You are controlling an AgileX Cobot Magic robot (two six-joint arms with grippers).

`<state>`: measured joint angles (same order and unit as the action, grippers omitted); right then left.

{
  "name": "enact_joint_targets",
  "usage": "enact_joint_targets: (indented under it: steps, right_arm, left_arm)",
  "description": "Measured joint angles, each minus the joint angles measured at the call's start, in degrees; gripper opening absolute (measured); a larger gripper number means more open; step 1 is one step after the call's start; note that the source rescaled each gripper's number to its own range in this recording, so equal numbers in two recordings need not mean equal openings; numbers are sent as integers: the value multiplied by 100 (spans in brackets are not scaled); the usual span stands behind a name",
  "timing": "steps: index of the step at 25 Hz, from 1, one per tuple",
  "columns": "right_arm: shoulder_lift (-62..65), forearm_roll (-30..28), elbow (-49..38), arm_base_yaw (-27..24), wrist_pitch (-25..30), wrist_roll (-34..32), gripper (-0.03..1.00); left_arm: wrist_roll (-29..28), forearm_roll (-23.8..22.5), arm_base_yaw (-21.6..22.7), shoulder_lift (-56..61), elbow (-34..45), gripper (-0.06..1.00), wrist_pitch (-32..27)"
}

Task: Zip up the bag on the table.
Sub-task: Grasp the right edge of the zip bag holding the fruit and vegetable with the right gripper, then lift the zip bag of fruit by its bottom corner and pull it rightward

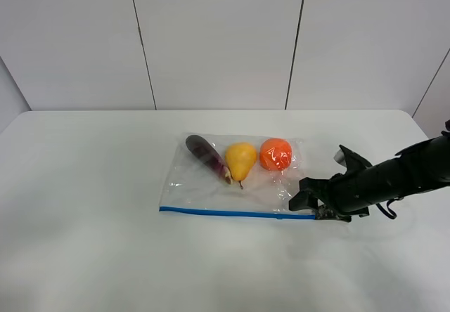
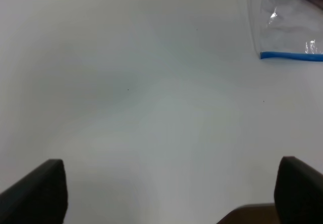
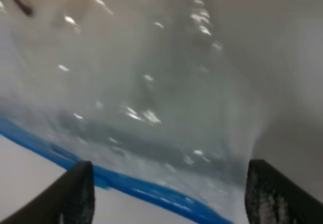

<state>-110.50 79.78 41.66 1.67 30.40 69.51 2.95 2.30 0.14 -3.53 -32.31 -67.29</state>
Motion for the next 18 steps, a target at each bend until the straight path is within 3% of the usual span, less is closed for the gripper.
enact_joint_targets:
  steps: [6, 13, 18]
  right_arm:
    - [-288, 652, 0, 0, 456, 602, 59]
    - [-332, 681, 0, 0, 404, 653, 5]
    - [-332, 703, 0, 0, 391, 731, 0]
  left_arm:
    - [0, 0, 0, 0, 0, 100, 0]
    - [0, 0, 0, 0, 0, 100, 0]
    - [0, 0, 0, 0, 0, 100, 0]
